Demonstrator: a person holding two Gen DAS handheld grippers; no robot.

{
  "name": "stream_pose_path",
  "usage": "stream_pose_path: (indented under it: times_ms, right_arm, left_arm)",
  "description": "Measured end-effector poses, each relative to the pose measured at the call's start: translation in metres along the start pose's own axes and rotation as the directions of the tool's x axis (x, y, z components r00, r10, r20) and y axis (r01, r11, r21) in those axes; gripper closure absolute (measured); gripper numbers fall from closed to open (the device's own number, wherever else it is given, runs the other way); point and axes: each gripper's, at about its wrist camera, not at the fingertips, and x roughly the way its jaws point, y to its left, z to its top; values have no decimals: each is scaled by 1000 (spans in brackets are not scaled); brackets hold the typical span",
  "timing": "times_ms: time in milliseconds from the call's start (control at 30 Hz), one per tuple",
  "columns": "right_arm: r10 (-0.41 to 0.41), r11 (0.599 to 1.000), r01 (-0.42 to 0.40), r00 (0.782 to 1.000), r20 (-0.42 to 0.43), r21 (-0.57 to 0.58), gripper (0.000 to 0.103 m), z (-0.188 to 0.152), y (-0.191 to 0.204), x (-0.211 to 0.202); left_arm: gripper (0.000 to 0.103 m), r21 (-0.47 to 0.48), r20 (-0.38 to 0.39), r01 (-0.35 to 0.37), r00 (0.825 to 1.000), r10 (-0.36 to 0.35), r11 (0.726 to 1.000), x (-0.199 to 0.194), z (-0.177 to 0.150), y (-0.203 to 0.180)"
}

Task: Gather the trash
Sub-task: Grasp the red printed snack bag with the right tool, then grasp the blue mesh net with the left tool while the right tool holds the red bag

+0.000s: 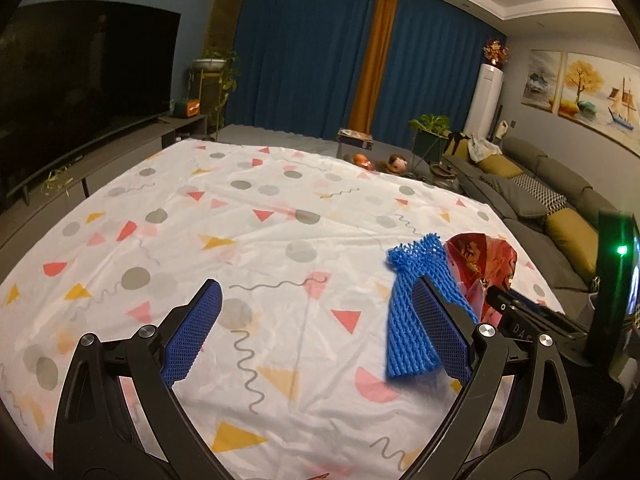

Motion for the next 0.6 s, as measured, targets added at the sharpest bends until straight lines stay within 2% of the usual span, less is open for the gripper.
stream_pose_path:
  times_ms: [67, 133, 467, 600]
  right_arm:
    - [6, 1000, -6, 1000, -6, -16, 97, -1, 3, 2]
    - [4, 1000, -4, 1000, 4, -27, 101, -2, 4, 0]
    - [-2, 1000, 1, 998, 66, 5, 102, -7, -16, -28]
    - [-6, 1000, 6, 995, 99, 8, 102, -12, -24, -46]
  left_arm:
    - [9, 5, -4, 10, 1000, -10, 1000, 1, 0, -1]
    - [9, 12, -8, 21, 1000, -21, 1000, 2, -1, -3]
    - [9, 85, -30, 121, 993, -119, 989, 1, -8, -23]
    - [9, 98, -49, 139, 990, -135, 985, 3, -10, -30]
